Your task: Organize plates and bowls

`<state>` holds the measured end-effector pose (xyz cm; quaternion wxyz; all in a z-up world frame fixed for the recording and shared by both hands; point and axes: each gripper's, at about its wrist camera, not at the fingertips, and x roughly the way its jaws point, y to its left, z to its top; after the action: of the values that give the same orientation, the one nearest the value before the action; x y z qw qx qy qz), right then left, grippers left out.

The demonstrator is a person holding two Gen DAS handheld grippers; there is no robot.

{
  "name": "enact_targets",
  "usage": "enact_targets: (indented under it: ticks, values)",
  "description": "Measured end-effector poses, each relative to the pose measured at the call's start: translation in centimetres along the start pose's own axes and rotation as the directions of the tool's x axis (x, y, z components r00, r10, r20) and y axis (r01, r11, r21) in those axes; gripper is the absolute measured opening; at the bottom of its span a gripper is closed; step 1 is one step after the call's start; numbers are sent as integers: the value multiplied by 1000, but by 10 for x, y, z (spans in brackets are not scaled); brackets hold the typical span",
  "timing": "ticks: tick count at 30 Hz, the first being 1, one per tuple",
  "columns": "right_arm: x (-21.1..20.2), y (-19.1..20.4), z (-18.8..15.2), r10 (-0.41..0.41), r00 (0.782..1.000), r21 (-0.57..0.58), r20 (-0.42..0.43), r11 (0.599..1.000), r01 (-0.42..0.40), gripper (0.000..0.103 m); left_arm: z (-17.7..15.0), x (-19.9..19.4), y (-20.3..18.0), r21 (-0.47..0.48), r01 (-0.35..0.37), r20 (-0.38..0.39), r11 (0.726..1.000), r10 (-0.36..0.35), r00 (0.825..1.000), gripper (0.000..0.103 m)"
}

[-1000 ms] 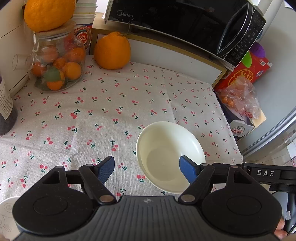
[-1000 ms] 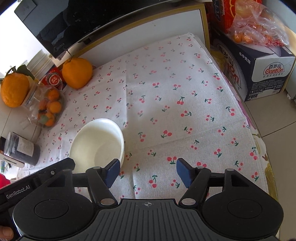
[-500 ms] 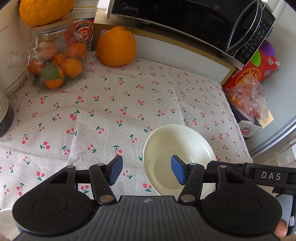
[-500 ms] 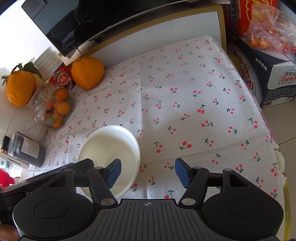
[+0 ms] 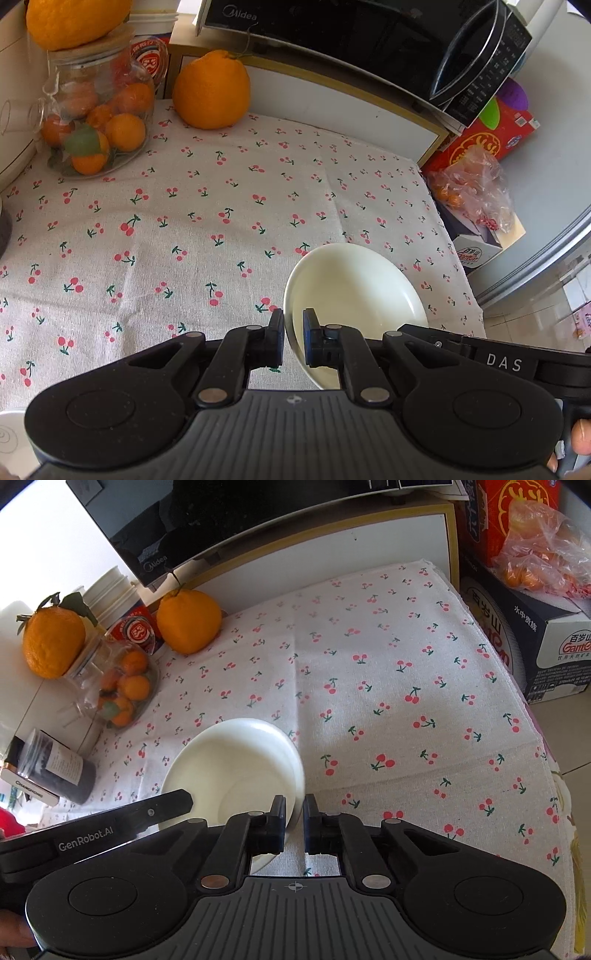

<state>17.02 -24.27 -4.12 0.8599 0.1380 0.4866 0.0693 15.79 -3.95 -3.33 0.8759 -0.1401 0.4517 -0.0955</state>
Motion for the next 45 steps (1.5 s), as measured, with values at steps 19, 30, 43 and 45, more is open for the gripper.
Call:
enact_targets:
  ticks: [19, 30, 43, 45]
  values:
    - [-38, 15, -13, 19, 993, -52, 120, 999, -13, 10, -8, -25, -29, 118, -128, 118, 985, 114, 986, 9]
    - [-61, 5, -13, 81, 983, -11, 165, 997, -80, 12, -15, -38, -35, 111, -95, 117, 989, 82, 990, 10]
    - [-85, 7, -25, 115, 979, -49, 165, 993, -109, 14, -27, -62, -37, 92, -44, 112, 995, 34, 993, 10]
    - [-90, 7, -29, 126, 978, -62, 169, 991, -117, 15, -31, -66, -38, 101, -48, 118, 994, 36, 992, 10]
